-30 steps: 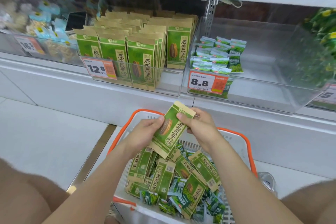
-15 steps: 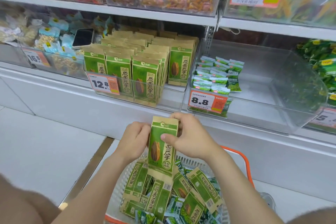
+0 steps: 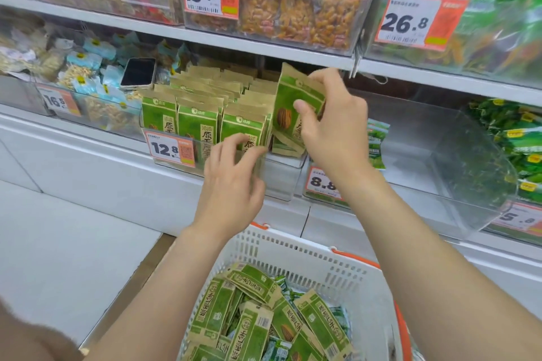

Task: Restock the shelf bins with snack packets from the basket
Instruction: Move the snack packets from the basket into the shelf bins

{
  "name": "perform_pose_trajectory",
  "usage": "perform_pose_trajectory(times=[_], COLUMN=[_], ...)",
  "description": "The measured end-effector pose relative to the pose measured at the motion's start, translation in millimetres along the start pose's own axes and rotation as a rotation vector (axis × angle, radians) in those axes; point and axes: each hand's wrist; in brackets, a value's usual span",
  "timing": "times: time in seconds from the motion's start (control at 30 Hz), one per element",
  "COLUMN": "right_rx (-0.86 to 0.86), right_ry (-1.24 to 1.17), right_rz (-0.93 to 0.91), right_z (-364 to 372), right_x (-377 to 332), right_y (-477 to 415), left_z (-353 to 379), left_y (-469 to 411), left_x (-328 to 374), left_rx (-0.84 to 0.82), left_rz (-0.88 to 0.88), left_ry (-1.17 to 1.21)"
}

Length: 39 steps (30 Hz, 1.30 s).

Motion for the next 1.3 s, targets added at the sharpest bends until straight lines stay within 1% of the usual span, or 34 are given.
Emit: perform_pose_trajectory(times=[0.13,0.2,0.27,0.37,0.47,0.6,0.63,0.7,0.83,0.93,1.07,1.17,1.23,1.27,1.3], right_rx=[-0.261,-0.344,-0.391,-0.470,-0.498,-0.611,-0.615,-0.566,-0.393,-0.309,-0.162,-0.034,-0.009,-0.029,-0.063], right_ry=[0.283,0.471,0.589,0.627,0.648,0.630,0.626,0.634,0.711,0.717,0.571,0.466,0.340,0.283,0.252], right_rz=[0.162,0.188,0.198,0.229,0.227,0.298,0.296,0.252,0.142,0.114,0.010,-0.137,-0.245,-0.268,-0.260], right_z=[22,32,40,48,52,54,55,55,57,53,44,36,31,31,32], right_x=[18,21,20,17,20,29,29,30,31,27,13,2,-2,-2,0], right_y=[-23,-34,-43,-56,-67,-71,-71,-70,-63,-54,-22,20,51,68,84], left_z=[1,0,1,1,2,4,5,6,8,9,11,16,26,35,42], left_y=[0,-2,-3,-3,-4,-3,-3,-2,1,3,8,21,34,41,48], left_x=[-3,-3,-3,-4,-3,-2,-2,-1,0,2,2,7,6,3,-2], left_rx=[-0.015,-0.010,-0.011,-0.003,0.007,0.017,0.021,0.023,0.024,0.014,0.045,0.180,0.242,0.216,0.134], left_rz=[0.004,0.000,-0.022,-0.030,-0.032,-0.044,-0.045,-0.050,-0.069,-0.066,-0.046,-0.060,-0.086,-0.078,-0.059], left_ry=[-0.017,-0.010,0.002,0.006,0.006,-0.006,-0.010,-0.011,-0.006,-0.004,0.021,0.018,-0.028,-0.047,-0.056])
Point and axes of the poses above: each hand's wrist, its own y-axis away from the middle knuckle, its own z-axis out of the palm, x = y × z, and after that the axes turned 11 degrees about -y, right-handed
